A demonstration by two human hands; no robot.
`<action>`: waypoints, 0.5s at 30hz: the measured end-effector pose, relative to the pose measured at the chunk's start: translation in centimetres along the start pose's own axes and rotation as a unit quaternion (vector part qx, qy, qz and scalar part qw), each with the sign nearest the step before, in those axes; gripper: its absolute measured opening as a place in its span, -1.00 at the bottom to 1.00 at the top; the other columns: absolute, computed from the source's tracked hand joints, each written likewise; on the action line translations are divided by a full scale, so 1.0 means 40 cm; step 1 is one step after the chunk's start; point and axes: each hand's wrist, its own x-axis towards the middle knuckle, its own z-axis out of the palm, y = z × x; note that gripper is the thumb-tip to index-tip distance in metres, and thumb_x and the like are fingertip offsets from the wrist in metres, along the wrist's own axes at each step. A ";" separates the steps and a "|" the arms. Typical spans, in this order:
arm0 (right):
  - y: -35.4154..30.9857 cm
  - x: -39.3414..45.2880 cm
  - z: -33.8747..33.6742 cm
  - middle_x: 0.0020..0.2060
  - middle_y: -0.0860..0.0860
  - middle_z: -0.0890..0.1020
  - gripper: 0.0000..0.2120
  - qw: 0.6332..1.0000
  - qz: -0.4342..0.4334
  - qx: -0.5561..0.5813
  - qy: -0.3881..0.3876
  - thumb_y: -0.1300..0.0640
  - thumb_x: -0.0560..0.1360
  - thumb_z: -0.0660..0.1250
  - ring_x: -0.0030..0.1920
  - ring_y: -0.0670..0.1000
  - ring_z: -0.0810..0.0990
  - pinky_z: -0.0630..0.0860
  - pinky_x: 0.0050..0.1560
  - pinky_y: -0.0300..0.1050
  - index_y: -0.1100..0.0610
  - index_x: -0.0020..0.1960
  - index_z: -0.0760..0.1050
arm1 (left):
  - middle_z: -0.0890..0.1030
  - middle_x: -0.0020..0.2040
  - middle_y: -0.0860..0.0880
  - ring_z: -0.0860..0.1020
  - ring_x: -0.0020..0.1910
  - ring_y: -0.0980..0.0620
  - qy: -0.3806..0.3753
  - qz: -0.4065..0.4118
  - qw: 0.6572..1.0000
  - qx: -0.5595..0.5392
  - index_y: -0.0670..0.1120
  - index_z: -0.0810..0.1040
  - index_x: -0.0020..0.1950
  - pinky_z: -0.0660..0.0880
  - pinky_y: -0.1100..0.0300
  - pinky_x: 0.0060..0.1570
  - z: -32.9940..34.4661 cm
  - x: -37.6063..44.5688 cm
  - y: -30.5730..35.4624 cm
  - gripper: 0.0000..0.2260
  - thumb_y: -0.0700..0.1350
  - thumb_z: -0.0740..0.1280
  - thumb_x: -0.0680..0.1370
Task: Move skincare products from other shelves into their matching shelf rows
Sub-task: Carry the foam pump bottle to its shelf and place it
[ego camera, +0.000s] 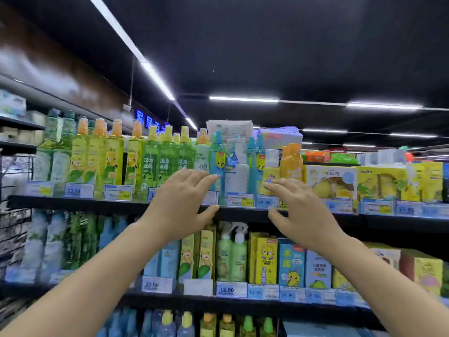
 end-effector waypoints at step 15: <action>0.000 0.182 0.194 0.35 0.01 0.43 -0.46 0.998 0.050 0.020 0.019 0.04 0.51 0.29 0.37 0.01 0.33 0.29 0.30 -0.17 0.11 0.45 0.27 | 0.61 0.12 -0.04 0.56 0.10 -0.07 0.008 0.005 0.999 -0.051 -0.12 0.53 0.27 0.50 0.03 0.14 0.278 0.035 -0.064 -0.50 0.14 0.26 0.43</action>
